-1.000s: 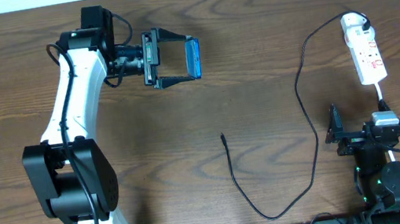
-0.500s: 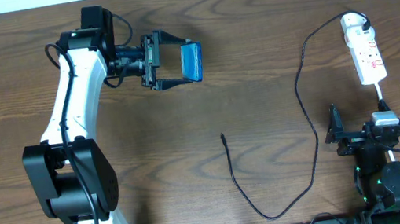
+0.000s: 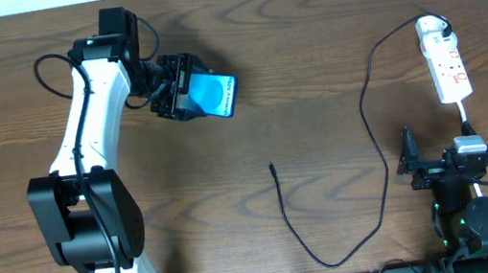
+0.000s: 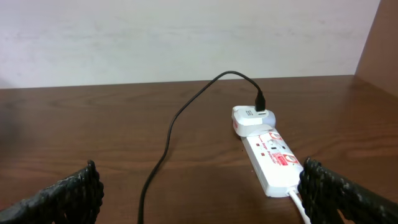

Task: Plug charger to phone and switch on socket
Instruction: 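Lift the phone with the left gripper and tilt it upright toward center, then swing the right gripper toward the phone held by the left gripper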

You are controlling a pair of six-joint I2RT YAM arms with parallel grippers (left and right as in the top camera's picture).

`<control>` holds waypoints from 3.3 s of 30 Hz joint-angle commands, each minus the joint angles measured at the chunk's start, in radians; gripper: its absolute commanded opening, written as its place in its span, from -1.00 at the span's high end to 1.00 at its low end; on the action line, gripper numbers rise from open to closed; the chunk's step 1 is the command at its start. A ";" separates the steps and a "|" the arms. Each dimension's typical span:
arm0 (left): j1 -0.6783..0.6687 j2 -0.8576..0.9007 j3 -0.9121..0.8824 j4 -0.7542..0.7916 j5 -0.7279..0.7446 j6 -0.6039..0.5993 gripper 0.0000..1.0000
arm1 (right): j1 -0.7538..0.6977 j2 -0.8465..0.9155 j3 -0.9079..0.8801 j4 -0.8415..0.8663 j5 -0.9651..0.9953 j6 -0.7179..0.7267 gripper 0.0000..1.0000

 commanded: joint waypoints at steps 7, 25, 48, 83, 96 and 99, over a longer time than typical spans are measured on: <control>0.003 -0.035 0.014 -0.017 -0.292 0.009 0.87 | 0.010 -0.006 -0.002 -0.004 0.005 0.010 -0.99; 0.002 -0.035 0.013 -0.023 -0.291 0.009 0.85 | 0.009 -0.006 -0.002 0.001 -0.008 0.013 -0.98; 0.002 -0.035 0.013 -0.023 -0.284 0.008 0.86 | -0.235 0.853 0.480 0.221 -1.008 0.287 -0.98; -0.106 -0.034 0.013 -0.025 -0.318 -0.221 0.85 | 0.248 1.829 0.879 0.611 -1.134 0.981 -0.63; -0.220 -0.034 0.013 0.023 -0.375 -0.319 0.85 | 0.317 1.829 0.879 0.611 -1.078 1.166 -0.64; -0.249 -0.034 0.013 0.035 -0.374 -0.328 0.85 | 0.326 1.829 0.879 0.610 -1.078 1.165 -0.63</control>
